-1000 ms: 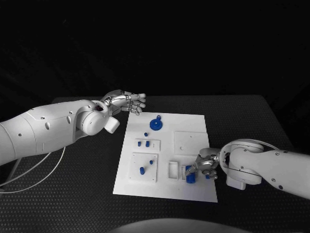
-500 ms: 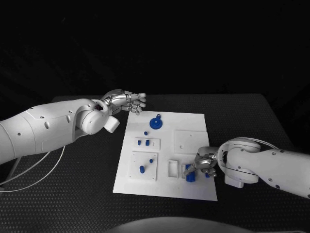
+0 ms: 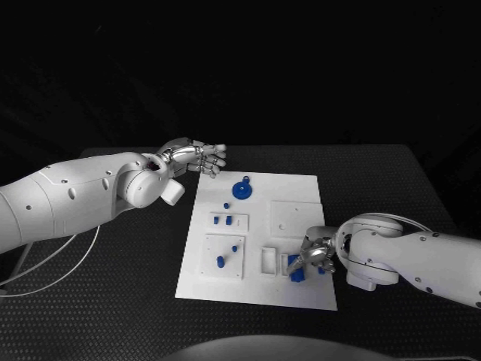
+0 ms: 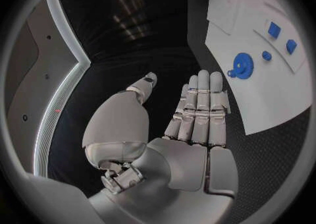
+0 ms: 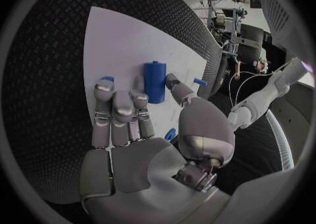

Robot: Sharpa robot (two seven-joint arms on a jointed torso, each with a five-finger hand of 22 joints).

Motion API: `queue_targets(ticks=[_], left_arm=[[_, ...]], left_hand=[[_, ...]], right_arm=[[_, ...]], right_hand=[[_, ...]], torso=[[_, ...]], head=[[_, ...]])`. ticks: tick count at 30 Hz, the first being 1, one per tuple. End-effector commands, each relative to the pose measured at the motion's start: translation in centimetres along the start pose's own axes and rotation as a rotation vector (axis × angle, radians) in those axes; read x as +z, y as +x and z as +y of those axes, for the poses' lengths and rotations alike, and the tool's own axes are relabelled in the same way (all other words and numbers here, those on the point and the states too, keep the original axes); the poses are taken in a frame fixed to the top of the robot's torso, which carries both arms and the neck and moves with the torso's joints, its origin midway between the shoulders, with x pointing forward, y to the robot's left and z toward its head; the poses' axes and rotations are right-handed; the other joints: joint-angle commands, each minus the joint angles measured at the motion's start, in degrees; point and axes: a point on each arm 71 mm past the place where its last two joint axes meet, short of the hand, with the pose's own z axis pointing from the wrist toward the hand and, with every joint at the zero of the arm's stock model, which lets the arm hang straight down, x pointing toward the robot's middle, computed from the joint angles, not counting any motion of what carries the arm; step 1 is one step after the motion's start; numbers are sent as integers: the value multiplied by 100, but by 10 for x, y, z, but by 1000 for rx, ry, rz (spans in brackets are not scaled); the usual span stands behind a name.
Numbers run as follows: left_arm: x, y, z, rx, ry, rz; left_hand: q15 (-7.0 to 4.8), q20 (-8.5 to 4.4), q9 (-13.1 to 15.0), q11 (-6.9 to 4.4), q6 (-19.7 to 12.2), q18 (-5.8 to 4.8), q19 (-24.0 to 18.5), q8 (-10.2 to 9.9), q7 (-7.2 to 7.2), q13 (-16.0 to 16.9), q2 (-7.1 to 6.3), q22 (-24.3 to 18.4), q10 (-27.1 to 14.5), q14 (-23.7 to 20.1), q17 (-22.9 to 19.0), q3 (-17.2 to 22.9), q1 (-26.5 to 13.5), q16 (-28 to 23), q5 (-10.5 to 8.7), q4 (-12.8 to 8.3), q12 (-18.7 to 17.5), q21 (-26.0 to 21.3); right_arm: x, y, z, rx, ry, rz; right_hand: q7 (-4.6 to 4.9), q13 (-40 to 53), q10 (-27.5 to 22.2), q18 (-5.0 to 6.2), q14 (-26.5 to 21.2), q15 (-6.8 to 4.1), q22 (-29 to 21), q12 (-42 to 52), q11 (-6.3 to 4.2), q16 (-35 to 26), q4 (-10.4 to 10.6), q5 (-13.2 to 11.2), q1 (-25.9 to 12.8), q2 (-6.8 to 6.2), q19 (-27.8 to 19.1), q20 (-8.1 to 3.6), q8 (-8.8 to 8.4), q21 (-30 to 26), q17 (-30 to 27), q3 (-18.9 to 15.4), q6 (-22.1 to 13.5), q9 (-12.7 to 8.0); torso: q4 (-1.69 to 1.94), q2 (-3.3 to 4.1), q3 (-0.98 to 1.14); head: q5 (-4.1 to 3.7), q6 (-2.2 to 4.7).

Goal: Assemble the parts on the task board

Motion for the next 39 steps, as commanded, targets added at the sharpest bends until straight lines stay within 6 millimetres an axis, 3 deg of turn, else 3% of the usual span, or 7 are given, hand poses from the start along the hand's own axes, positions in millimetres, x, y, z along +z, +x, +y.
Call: queue_targets(ticks=[1, 7, 14, 24, 39], left_arm=[[0, 2, -1, 4, 4, 16], [0, 1, -1, 6, 2, 14], [0, 1, -1, 7, 0, 17], [0, 1, 0, 10, -5, 20], [1, 4, -1, 11, -11, 35]], left_hand=[[-14, -1, 8, 39, 9, 173, -47, 28, 25, 10, -39, 136, 21, -26, 6, -6, 1, -11, 24, 39, -3, 23], [-15, -2, 10, 38, 12, 174, -46, 33, 23, 10, -40, 136, 24, -24, 8, -5, 14, -10, 24, 44, -2, 27], [-16, -2, 12, 37, 14, 174, -45, 36, 22, 11, -37, 136, 27, -23, 9, -4, 21, -9, 24, 50, -1, 30], [-16, -1, 13, 37, 15, 174, -46, 39, 21, 11, -38, 136, 28, -23, 10, -7, 25, -8, 24, 58, 0, 33], [-16, -2, 15, 36, 15, 174, -48, 42, 20, 11, -45, 136, 28, -23, 12, -10, 39, -8, 24, 63, -1, 36]], right_arm=[[2, 6, -11, 8, 46, -12], [-4, -2, -12, 53, 42, -8], [-12, -15, -10, 55, 32, -27], [-24, -32, -5, 160, 17, -13], [-16, -27, 26, 245, -24, 96]], right_hand=[[7, 21, 46, 354, 4, -20, 76, -29, 1, -26, -95, 570, 127, 136, 21, 27, -134, 47, 14, 359, 46, -771], [3, 66, 74, 354, 16, -22, 83, -66, 5, -31, 9, 906, -78, 69, 18, 61, -139, 94, 17, 715, 86, -760], [4, 107, 88, 354, 22, -23, 80, -92, 2, -32, -17, 1434, -257, 50, 19, 62, -142, 132, 23, 828, 95, -741], [-1, 122, 90, 354, 24, -27, 74, -107, -2, -36, 9, 1420, -380, -30, 24, 67, -132, 143, 23, 796, 118, -728], [-6, 148, 82, 354, 22, -32, 67, -133, -7, -45, 27, 1245, -514, -67, 4, 71, -134, 148, 25, 710, 121, -713]], torso=[[2, -3, 2], [-12, -6, 4], [-7, -3, 7], [-10, -6, 3], [-2, 5, 4]], head=[[1, 10], [10, 29], [-8, 58], [7, 80], [9, 52]])
